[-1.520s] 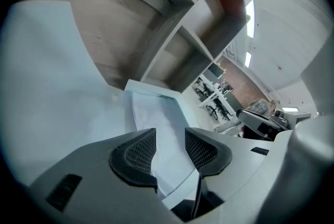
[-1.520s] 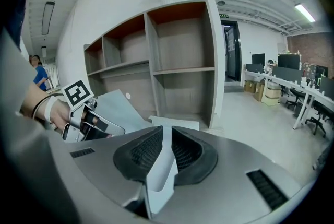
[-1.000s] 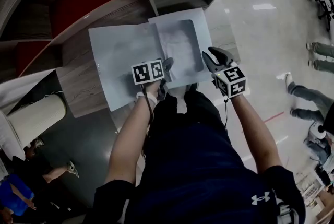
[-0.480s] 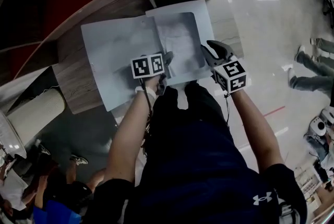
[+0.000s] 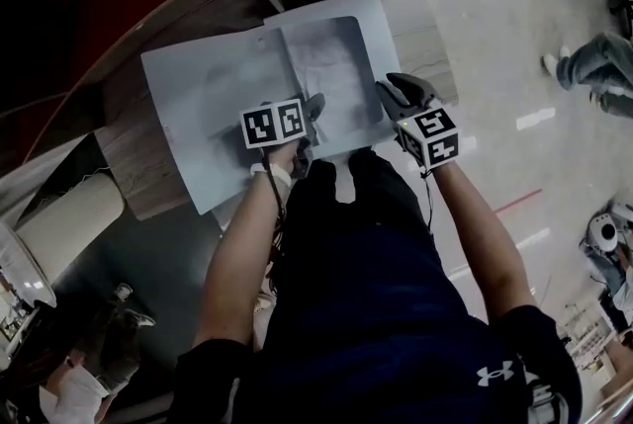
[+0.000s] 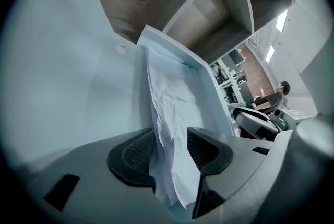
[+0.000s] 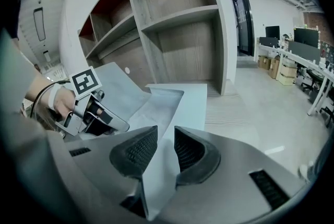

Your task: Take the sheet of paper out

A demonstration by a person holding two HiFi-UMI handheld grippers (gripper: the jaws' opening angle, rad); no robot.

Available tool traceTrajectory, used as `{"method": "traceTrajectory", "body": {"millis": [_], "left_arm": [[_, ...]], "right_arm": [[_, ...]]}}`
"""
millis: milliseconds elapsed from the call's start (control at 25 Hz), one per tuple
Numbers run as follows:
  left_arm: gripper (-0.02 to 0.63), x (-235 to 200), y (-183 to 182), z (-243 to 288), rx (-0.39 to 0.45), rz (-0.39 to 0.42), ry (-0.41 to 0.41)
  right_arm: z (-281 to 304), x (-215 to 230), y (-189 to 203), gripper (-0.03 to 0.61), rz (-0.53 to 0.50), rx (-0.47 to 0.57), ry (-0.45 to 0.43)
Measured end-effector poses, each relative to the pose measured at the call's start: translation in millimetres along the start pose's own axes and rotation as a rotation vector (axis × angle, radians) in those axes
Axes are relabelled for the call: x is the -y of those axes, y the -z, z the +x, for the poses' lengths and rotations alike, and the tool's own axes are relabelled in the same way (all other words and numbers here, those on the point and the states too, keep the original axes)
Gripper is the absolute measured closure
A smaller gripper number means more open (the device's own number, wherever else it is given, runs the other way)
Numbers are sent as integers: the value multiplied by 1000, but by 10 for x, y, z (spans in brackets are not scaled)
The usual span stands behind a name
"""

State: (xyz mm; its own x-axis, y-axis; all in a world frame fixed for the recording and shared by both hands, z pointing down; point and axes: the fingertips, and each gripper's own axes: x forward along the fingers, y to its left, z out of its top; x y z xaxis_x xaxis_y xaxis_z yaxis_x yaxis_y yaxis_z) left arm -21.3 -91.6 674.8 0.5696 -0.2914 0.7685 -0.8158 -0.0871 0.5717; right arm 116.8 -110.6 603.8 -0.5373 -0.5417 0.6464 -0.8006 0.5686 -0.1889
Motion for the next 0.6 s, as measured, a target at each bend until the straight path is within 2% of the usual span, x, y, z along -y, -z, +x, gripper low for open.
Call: {"method": "traceTrajectory", "body": {"millis": [160,320,480,600], "left_arm": [[416,2,-3,4,12,-27,29],[423,106,30,22,16,-59,93],[438,104,69,58,10,-77,103],[517,90,51,55,11,-106,137]], "right_arm": [[36,12,130,489,23,-28,-9],[35,31,150,489,39,-23,-10],[46,42,155,489,39,-24,-18],[53,54,159,489,37,-20,-14]]}}
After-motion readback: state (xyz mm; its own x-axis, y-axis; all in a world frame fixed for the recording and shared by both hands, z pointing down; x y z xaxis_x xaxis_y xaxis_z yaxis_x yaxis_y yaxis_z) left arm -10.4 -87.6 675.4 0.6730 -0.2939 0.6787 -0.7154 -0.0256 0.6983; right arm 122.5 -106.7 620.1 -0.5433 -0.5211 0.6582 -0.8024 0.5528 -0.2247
